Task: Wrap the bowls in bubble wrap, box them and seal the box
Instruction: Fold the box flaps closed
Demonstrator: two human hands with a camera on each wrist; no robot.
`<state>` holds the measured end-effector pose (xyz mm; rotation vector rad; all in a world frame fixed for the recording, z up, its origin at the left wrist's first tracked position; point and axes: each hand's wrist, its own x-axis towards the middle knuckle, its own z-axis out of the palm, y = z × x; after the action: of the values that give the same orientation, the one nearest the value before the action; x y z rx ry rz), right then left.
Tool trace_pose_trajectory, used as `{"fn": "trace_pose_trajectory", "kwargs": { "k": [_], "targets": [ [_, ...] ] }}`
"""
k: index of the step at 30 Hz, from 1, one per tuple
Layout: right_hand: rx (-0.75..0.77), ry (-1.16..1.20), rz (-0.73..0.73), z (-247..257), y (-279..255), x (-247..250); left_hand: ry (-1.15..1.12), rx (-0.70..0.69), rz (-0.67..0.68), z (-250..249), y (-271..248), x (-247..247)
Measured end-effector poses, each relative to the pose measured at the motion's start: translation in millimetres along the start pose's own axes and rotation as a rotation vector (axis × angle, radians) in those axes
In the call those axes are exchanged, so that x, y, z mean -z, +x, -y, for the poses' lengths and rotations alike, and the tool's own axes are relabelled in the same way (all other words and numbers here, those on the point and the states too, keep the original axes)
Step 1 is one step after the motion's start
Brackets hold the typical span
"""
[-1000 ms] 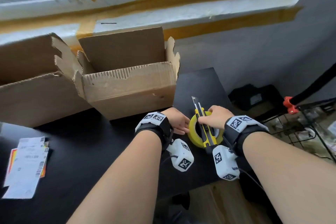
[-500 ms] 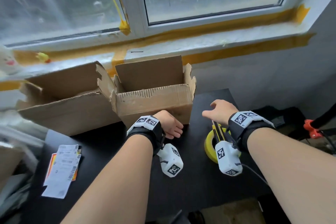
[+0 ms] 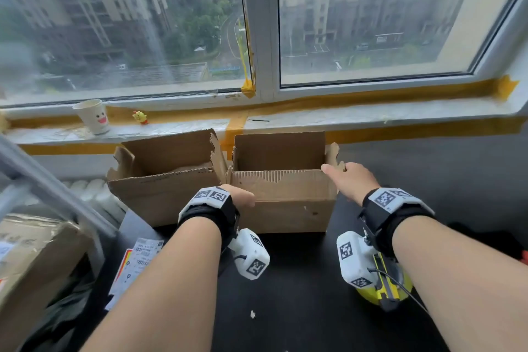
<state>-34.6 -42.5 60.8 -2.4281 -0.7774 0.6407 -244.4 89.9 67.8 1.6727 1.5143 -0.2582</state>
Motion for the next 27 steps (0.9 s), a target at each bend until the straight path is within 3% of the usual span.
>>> {"fn": "trace_pose_trajectory", "kwargs": {
  "k": [3,5,8,12,18,24,27],
  "targets": [
    [0.007,-0.02,-0.021,6.7,2.3,-3.8,-0.012,0.01,-0.041,5.5,6.0,7.4],
    [0.007,-0.061,-0.041,10.5,4.1,-6.0,-0.059,0.005,-0.146,6.8,11.1,10.3],
    [-0.021,-0.083,-0.087,9.6,7.2,-6.4,-0.043,-0.081,-0.304,0.4,10.7,11.8],
    [-0.083,-0.13,-0.078,6.9,7.9,-2.5,0.0,-0.142,-0.398,-2.6,19.6,9.9],
    [-0.131,-0.168,-0.087,-0.2,-4.2,8.7,-0.009,-0.128,-0.381,12.5,15.1,11.1],
    [-0.154,-0.194,0.1,3.4,-29.0,11.7,-0.045,-0.101,-0.318,39.5,8.5,14.0],
    [-0.113,-0.233,0.082,10.9,-37.9,8.4,-0.176,-0.107,-0.315,46.2,-0.2,18.3]
  ]
}}
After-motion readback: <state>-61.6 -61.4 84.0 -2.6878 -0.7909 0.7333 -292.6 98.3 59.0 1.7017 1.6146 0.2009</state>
